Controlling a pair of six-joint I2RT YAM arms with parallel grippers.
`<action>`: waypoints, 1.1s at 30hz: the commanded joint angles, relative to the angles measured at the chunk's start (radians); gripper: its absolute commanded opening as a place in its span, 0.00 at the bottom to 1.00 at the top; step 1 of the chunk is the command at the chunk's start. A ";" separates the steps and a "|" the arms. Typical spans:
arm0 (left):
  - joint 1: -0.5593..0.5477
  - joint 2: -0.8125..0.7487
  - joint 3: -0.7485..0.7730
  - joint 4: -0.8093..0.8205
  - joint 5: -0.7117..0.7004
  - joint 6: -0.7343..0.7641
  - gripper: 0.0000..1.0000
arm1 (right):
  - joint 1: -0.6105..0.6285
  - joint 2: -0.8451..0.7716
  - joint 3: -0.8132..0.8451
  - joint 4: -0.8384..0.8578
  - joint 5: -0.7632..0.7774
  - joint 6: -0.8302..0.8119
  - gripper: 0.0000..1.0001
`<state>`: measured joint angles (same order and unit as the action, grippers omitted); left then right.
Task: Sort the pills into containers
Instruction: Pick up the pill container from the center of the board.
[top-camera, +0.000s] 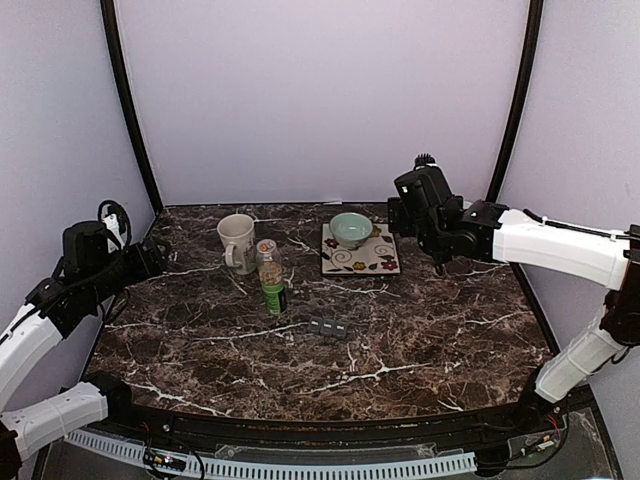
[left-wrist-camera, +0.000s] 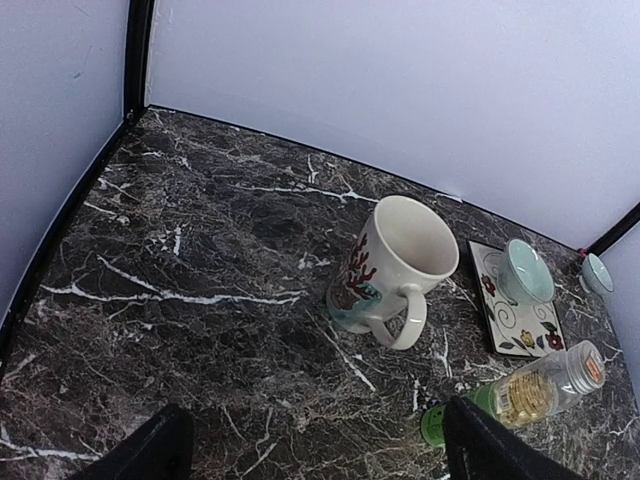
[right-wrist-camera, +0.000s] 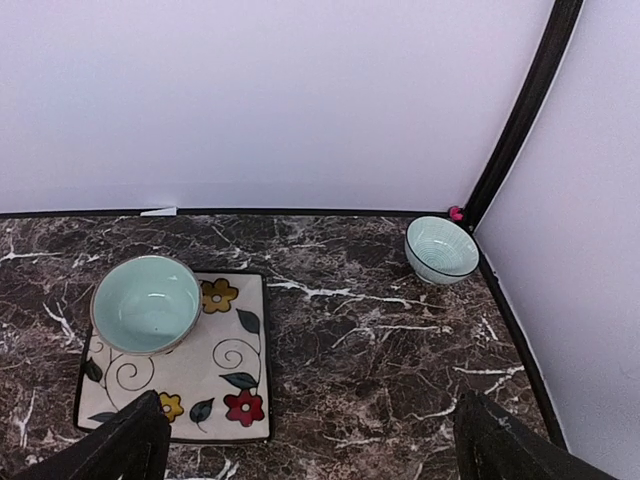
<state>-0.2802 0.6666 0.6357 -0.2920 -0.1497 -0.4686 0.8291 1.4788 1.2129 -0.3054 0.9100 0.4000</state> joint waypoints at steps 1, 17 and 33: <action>-0.025 0.017 0.060 -0.064 -0.023 -0.010 0.89 | 0.013 -0.003 0.008 0.123 0.081 -0.139 0.99; -0.226 0.156 0.047 0.048 0.060 0.025 0.84 | 0.180 0.073 0.254 0.062 -0.467 -0.075 0.73; -0.287 0.142 0.010 0.025 0.111 -0.002 0.82 | 0.327 0.196 0.190 -0.154 -0.607 -0.110 0.91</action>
<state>-0.5549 0.8326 0.6708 -0.2619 -0.0628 -0.4538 1.1240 1.6878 1.4773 -0.4057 0.3588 0.3355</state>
